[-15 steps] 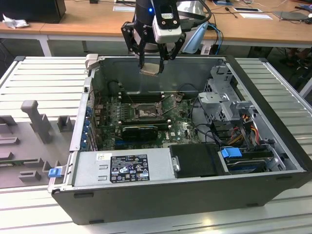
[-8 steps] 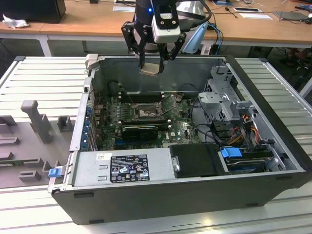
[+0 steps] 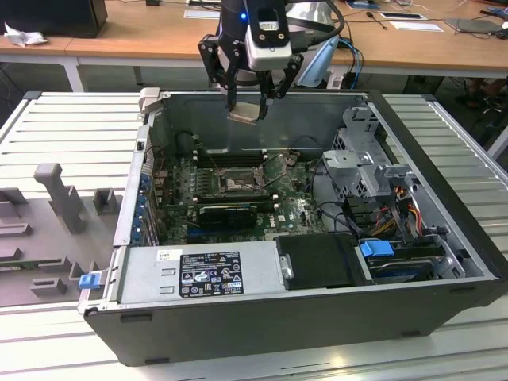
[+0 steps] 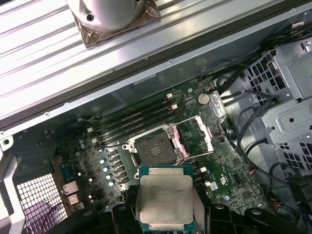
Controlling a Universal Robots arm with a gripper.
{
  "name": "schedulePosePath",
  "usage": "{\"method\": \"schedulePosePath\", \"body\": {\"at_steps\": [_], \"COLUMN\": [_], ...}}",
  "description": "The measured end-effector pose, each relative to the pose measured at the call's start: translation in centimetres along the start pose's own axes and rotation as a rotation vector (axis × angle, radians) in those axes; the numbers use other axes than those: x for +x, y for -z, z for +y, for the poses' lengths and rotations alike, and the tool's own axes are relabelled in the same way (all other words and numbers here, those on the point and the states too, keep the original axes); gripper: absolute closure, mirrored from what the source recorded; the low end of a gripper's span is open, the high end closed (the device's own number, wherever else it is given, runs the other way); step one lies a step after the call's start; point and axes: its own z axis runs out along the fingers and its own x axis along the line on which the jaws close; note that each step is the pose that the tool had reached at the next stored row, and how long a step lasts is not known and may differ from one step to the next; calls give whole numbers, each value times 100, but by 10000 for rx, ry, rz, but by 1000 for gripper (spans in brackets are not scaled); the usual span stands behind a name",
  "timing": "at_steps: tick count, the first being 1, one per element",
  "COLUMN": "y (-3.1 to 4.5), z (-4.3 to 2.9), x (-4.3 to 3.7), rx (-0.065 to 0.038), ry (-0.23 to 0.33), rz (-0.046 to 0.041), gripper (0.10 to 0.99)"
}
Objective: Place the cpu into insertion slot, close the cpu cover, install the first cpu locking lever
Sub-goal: 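Place the cpu into insertion slot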
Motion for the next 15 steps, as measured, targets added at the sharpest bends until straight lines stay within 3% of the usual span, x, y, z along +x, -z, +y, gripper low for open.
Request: {"method": "schedulePosePath", "body": {"at_steps": [15], "y": [0], "z": [0], "x": [0], "rx": [-12], "ry": [-623], "rz": [-56], "gripper": [561]}}
